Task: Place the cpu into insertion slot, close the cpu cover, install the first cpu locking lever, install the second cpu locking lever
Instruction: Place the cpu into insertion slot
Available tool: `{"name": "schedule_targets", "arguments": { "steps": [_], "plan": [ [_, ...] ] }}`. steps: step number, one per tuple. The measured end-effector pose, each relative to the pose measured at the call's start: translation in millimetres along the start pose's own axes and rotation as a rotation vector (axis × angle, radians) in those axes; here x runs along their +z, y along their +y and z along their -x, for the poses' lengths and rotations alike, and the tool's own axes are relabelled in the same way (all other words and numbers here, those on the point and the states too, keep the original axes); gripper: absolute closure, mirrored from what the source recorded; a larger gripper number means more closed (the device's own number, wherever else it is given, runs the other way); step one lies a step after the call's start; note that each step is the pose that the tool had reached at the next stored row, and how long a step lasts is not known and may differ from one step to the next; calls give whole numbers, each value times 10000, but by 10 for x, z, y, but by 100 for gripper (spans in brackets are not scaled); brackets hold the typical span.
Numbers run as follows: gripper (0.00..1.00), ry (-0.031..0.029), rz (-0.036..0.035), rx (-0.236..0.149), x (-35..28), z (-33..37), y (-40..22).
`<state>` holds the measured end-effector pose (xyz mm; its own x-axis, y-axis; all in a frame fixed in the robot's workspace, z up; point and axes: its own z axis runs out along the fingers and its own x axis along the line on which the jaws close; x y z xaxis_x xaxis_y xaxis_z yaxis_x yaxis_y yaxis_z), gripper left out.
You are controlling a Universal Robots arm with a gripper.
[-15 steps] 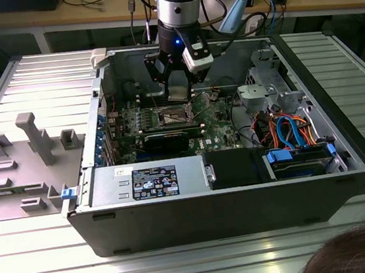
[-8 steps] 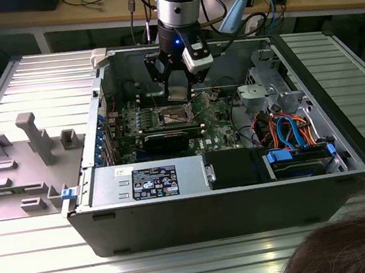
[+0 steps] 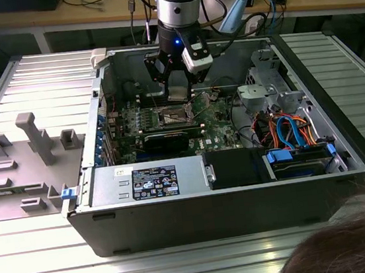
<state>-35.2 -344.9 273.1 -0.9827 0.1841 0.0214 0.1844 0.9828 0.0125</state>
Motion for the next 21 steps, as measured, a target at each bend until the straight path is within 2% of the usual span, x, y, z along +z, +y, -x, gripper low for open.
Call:
{"name": "schedule_targets", "arguments": {
  "steps": [21],
  "plan": [
    [46, -2, 3, 189, 2, 0, 0]
  ]
}}
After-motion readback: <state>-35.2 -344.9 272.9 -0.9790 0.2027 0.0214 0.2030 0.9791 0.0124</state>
